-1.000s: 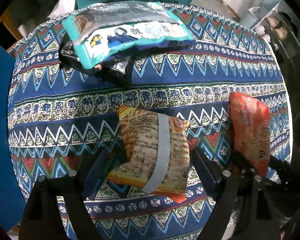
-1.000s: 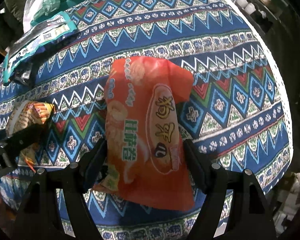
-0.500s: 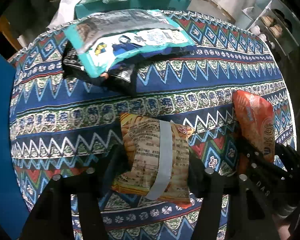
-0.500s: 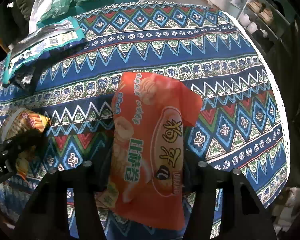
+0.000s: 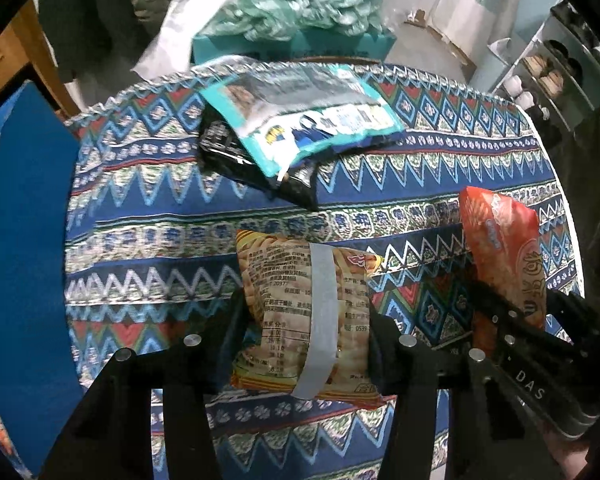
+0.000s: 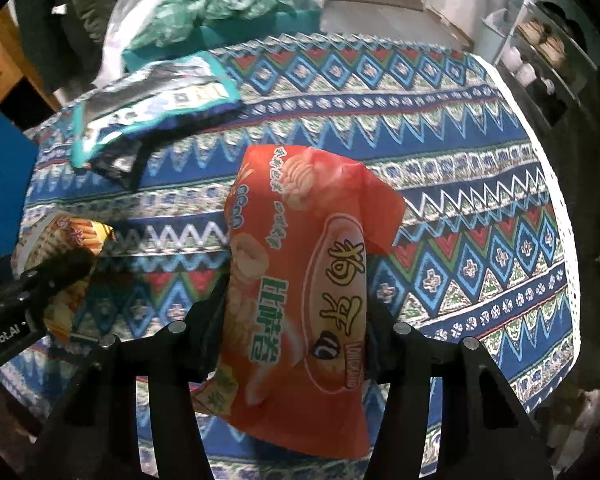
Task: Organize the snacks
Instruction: 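Lift and carry the orange bag and beige bag over the cardboard box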
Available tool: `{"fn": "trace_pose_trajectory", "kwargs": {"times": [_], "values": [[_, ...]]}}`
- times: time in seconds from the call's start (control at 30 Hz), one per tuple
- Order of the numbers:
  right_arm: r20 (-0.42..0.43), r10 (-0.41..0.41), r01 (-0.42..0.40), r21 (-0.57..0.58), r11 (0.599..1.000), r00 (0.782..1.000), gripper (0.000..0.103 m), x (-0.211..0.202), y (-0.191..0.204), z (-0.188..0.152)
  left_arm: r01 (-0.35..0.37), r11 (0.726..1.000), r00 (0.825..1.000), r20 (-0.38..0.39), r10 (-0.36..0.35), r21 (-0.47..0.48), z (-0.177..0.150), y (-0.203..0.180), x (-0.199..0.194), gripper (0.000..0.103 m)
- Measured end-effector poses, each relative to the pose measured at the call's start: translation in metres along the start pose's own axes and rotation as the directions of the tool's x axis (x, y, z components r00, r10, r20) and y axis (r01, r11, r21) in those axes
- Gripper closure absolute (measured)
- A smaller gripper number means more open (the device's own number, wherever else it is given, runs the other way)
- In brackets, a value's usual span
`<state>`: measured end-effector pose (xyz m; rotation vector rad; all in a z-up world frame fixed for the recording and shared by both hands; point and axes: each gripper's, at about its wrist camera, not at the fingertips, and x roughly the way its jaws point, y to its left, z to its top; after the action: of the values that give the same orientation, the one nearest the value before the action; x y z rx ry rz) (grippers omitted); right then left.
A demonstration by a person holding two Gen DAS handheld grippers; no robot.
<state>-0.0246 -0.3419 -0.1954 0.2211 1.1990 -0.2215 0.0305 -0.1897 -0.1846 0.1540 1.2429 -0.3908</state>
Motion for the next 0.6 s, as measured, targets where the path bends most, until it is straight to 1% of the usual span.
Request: {"fn": "trace_pose_trajectory", "kwargs": {"times": [0.1, 0.43, 0.6], "values": [[0.009, 0.011, -0.011, -0.015, 1.0, 1.0, 0.048, -0.008, 0.007, 0.001, -0.007, 1.0, 1.0, 0.022, 0.007, 0.001, 0.0, 0.011, -0.012, 0.05], [0.047, 0.038, -0.035, -0.057, 0.998, 0.998, 0.048, -0.037, 0.036, 0.013, -0.031, 1.0, 0.995, 0.093, 0.031, -0.003, -0.005, 0.028, -0.047, 0.05], [0.064, 0.055, -0.049, -0.084, 0.995, 0.996, 0.048, -0.049, 0.05, 0.017, -0.029, 0.999, 0.993, 0.111, 0.032, -0.027, -0.01, 0.042, -0.065, 0.05]]}}
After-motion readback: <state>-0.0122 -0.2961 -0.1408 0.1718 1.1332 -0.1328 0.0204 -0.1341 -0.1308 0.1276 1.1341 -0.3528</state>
